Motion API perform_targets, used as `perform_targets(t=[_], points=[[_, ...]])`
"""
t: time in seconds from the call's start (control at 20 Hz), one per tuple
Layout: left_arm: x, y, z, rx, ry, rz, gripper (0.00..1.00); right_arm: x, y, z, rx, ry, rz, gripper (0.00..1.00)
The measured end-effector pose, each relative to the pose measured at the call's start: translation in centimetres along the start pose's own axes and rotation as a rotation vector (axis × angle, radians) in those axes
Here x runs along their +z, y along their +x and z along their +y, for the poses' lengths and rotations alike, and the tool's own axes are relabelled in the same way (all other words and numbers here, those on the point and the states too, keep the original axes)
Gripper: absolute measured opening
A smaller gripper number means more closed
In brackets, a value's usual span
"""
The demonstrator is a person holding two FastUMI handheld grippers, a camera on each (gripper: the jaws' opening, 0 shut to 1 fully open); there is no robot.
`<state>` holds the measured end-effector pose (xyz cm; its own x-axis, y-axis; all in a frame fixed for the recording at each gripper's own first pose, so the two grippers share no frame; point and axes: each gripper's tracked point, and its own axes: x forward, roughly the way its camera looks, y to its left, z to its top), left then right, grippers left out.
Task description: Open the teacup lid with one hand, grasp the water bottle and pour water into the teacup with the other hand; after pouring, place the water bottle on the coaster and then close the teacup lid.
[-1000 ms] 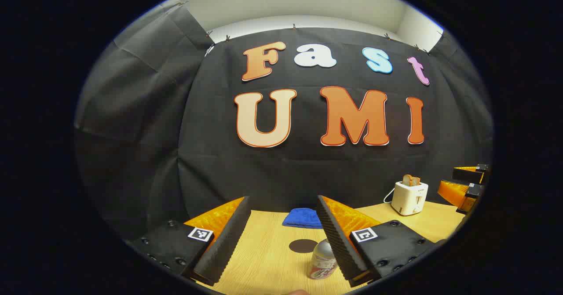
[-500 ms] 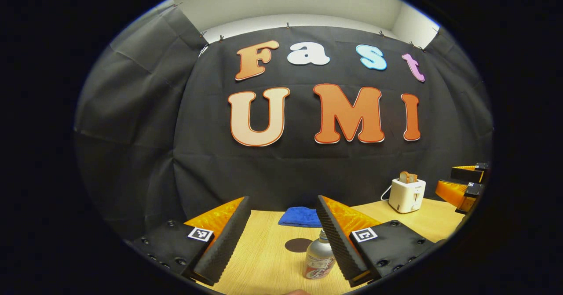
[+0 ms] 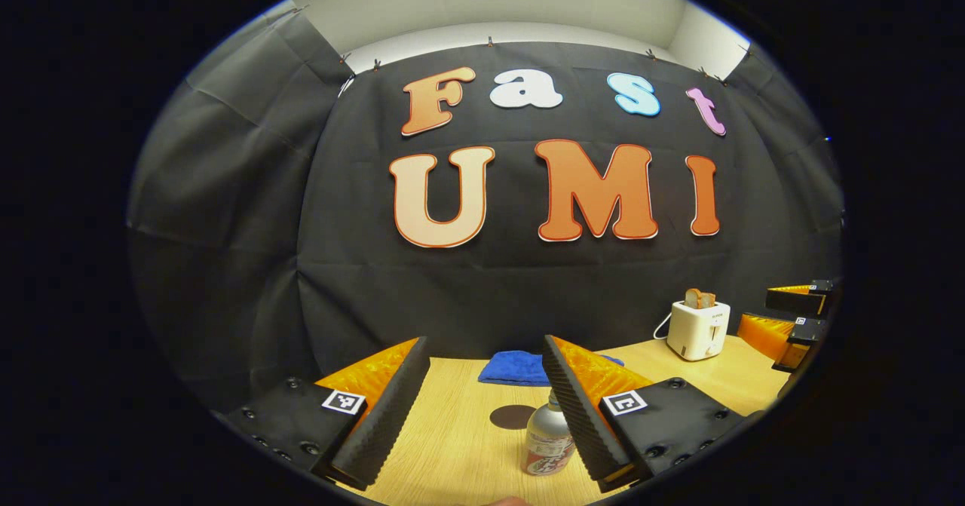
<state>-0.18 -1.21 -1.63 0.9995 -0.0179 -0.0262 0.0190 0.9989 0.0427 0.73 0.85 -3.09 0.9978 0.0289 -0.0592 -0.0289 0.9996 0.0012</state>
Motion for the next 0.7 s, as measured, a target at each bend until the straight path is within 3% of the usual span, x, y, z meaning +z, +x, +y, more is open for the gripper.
perform_targets(t=[0.45,0.7], points=[[-2.0,-0.5,-1.2,-0.018,0.039,0.033,1.00,-8.3,1.8,2.0,0.065,0.057,0.201,0.97],[-3.0,-0.7,-1.6,-0.023,0.056,0.056,1.00,-12.1,2.2,2.9,0.100,0.109,0.302,0.90]])
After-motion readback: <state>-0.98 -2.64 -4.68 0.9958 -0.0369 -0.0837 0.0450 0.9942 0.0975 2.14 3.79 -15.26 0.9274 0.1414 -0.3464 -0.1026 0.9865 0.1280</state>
